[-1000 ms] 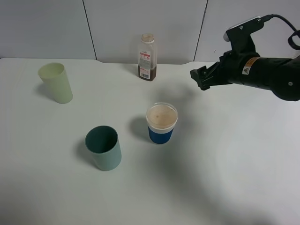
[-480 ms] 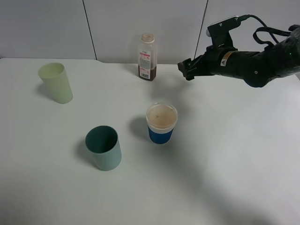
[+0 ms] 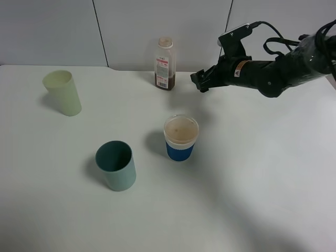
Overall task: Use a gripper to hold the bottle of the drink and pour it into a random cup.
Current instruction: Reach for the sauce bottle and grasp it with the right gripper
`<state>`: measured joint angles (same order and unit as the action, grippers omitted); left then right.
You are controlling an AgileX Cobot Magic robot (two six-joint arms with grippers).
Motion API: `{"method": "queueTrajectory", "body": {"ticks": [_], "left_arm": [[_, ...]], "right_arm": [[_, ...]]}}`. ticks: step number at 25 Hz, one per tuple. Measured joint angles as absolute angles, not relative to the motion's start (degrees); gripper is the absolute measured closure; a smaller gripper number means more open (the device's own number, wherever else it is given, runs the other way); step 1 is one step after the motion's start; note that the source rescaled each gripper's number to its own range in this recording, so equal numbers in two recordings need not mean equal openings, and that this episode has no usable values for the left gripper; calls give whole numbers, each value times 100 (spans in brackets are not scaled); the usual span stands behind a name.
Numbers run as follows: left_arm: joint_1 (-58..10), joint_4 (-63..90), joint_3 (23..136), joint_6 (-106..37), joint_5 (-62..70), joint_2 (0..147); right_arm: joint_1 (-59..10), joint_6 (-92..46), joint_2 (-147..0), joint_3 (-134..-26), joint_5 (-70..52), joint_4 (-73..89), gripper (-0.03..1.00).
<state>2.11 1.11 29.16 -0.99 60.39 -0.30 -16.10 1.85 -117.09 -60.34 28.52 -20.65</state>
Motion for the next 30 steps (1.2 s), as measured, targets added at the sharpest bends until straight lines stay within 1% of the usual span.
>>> {"method": "queueTrajectory", "body": {"ticks": [8,17,30], "left_arm": [[211,111,2916,-99,6039,-30],[211,111,2916,-99,6039,-30],[211,111,2916,-99,6039,-30]], "right_arm": [[-1610,811,-12317,-6663,3422,-3086,-3],[-1610,1359,-12991,-7412,4055,-3387,-3],[-1627,2488,-13832,-8623,4210,-4598,-3]]}}
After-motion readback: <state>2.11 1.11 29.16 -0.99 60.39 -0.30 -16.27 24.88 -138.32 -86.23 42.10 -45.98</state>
